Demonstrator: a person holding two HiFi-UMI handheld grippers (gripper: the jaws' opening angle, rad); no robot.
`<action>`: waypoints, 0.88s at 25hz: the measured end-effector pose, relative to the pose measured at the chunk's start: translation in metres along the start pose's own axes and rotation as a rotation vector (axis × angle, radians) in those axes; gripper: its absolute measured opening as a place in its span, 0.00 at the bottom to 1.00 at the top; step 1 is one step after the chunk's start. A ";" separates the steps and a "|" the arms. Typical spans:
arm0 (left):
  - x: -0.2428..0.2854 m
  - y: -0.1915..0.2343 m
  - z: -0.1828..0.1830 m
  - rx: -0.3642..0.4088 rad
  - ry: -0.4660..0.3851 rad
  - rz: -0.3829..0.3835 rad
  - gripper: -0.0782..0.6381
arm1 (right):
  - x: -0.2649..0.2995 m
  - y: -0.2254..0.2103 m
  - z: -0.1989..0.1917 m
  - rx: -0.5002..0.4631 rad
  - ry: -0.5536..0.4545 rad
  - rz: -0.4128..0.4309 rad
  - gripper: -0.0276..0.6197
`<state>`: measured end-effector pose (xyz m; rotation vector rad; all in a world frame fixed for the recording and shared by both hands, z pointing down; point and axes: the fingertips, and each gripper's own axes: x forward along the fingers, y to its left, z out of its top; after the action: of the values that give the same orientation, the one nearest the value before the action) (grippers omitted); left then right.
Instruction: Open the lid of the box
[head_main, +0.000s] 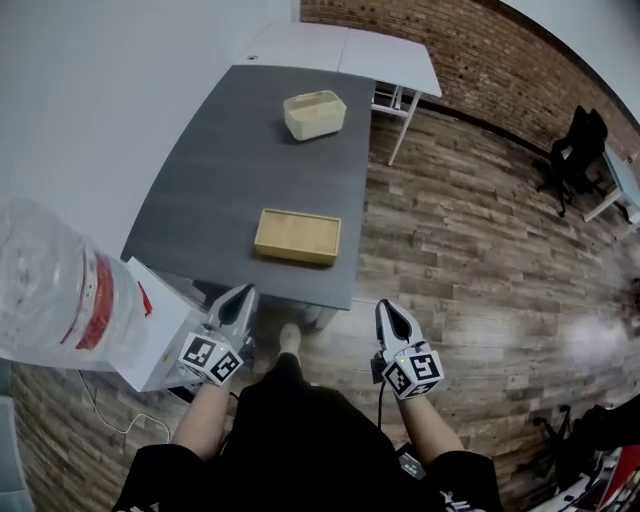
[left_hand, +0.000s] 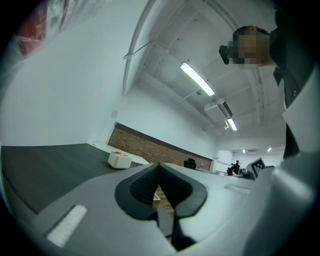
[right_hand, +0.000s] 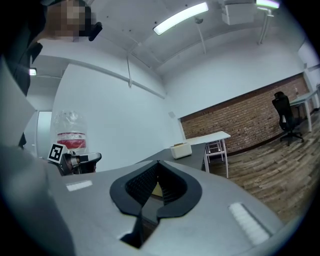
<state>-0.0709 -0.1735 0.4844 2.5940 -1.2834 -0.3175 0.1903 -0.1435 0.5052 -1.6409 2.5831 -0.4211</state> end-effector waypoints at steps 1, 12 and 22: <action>0.007 0.006 -0.001 0.001 0.002 -0.001 0.11 | 0.006 -0.003 0.003 -0.006 -0.002 -0.005 0.05; 0.089 0.076 0.015 -0.018 -0.001 0.013 0.11 | 0.090 -0.032 0.052 -0.073 -0.001 -0.015 0.05; 0.121 0.127 -0.039 -0.032 0.207 0.078 0.11 | 0.133 -0.045 0.024 -0.040 0.088 -0.043 0.05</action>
<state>-0.0829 -0.3410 0.5479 2.4668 -1.2901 -0.0529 0.1769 -0.2855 0.5073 -1.7317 2.6390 -0.4571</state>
